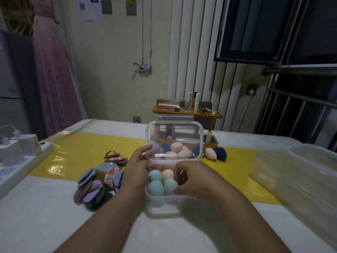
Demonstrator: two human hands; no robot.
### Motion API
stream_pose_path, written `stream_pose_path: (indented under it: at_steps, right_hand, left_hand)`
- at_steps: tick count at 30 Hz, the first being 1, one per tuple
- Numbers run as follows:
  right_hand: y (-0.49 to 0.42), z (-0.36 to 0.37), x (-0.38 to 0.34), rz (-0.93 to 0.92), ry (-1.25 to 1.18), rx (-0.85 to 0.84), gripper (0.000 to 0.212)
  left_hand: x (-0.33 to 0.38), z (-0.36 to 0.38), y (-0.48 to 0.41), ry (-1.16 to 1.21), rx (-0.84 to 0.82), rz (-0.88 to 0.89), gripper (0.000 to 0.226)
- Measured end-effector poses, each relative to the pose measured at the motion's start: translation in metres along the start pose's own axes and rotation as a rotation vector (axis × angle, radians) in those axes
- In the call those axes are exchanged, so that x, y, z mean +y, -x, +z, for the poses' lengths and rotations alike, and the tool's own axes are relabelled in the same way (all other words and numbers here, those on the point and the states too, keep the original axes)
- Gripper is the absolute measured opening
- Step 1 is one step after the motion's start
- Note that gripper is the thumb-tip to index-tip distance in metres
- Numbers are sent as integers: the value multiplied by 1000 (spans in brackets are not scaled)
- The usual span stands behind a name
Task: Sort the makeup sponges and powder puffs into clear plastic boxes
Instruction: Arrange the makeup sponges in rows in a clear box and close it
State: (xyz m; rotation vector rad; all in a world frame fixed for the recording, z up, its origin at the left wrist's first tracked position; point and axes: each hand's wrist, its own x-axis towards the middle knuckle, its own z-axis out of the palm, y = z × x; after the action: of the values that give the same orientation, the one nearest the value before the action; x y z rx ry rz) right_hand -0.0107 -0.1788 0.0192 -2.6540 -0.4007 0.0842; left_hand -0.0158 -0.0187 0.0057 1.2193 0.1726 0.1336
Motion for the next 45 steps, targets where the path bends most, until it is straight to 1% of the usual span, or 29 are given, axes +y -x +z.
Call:
stream_pose_path:
  at_steps: [7,10,14,19,27,35,38,42,45]
  right_hand:
    - [2,-1,-1,-12,-33,-13,23]
    - [1,0,-2,-7,6,3,22]
    - [-1,0,-2,-2,38,-25,20]
    - [-1,2,-2,11,-22,-29,23]
    - [0,0,3,16,-100,26,26]
    - [3,-2,3,-53,-101,64,25]
    - [4,-3,6,-74,-184,158,17]
    - [1,-7,16,-61,-321,378,21]
    - [-4,-11,29,0,-389,560,16]
  left_hand:
    - [-2,-1,-3,-3,2,1,55]
    - [-2,-1,-3,9,-2,-9,55]
    - [0,-1,-2,3,-3,-12,55]
    - [-2,-2,-3,13,-8,-21,53]
    - [-1,-1,-3,-1,-1,-12,54]
    - [-1,-2,-2,9,-6,-14,53]
    - [-1,-2,-2,1,-8,-15,55]
    - [1,1,0,16,3,5,56]
    - [0,1,-1,15,8,2,58]
